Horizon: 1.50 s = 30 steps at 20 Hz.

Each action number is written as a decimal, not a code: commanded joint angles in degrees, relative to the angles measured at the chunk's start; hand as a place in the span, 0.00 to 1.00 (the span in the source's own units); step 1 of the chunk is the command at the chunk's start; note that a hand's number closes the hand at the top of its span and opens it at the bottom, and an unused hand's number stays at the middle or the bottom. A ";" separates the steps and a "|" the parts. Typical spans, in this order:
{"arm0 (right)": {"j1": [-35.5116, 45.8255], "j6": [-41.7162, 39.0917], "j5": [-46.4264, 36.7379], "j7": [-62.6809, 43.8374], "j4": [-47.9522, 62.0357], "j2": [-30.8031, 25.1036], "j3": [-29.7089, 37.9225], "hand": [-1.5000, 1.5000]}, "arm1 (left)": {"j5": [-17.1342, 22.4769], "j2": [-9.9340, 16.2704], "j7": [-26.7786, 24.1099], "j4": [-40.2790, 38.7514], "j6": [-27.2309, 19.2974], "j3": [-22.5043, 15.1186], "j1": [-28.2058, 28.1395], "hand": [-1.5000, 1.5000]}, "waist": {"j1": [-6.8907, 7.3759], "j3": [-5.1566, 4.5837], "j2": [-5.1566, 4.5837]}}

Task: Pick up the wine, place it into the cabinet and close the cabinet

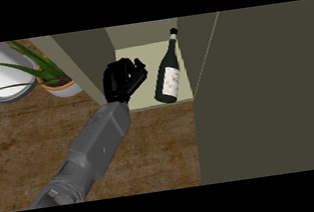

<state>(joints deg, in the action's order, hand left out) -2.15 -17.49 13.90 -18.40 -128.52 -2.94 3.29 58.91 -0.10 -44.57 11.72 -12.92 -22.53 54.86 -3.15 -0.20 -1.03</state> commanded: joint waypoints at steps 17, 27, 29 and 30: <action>-3.67 0.71 -2.98 -0.20 -3.08 1.37 -2.17 0.00 | -4.68 1.71 -7.48 11.24 -3.15 -1.75 -7.39 0.00 | 3.75 0.20 1.46; -3.34 1.88 -3.69 -1.21 -4.34 1.10 -1.34 0.00 | -10.83 9.38 7.57 43.86 -5.97 -12.84 -21.09 0.00 | 5.51 0.28 2.14; -5.27 -0.94 -0.09 -0.55 -3.77 -1.28 1.72 0.00 | -12.47 9.37 9.39 52.46 -11.14 -14.98 -25.41 0.00 | 4.60 0.29 1.81; -2.24 2.04 -3.06 -2.19 -4.36 0.85 -1.39 0.00 | -12.77 12.93 10.89 56.93 -10.14 -15.16 -26.87 0.00 | 4.84 0.25 1.72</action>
<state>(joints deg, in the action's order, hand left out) -4.78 -16.26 11.75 -19.98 -132.10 -2.79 3.05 47.99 7.67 -38.37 54.83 -20.50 -34.88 33.67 1.52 -0.02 0.63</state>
